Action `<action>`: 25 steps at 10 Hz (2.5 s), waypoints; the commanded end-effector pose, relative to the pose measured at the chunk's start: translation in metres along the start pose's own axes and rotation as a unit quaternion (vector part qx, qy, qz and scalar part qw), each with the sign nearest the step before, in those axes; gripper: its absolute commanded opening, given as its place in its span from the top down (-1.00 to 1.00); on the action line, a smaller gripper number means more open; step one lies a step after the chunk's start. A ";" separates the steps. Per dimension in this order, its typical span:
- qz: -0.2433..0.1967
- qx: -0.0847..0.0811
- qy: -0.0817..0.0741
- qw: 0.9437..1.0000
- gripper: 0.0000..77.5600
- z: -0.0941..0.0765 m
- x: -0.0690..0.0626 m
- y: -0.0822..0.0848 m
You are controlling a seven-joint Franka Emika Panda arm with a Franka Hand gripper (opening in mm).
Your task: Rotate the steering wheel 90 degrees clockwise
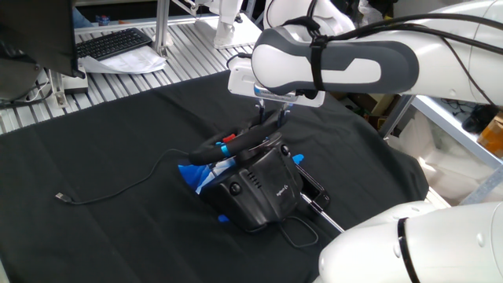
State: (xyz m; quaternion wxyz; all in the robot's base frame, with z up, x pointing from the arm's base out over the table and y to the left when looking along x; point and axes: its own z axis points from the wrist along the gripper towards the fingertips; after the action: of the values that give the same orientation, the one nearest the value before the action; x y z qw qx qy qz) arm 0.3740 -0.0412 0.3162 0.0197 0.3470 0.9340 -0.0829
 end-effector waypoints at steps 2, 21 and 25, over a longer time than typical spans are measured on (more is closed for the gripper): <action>0.006 0.014 0.021 1.000 0.96 0.036 0.031 0.008; -0.095 -0.014 0.024 0.995 0.96 0.036 0.031 0.008; -0.114 -0.016 0.024 0.993 0.96 0.036 0.031 0.008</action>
State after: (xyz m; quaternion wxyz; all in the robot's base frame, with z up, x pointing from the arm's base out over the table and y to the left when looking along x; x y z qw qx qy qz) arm 0.3721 -0.0299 0.3218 0.0296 0.2786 0.9580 -0.0617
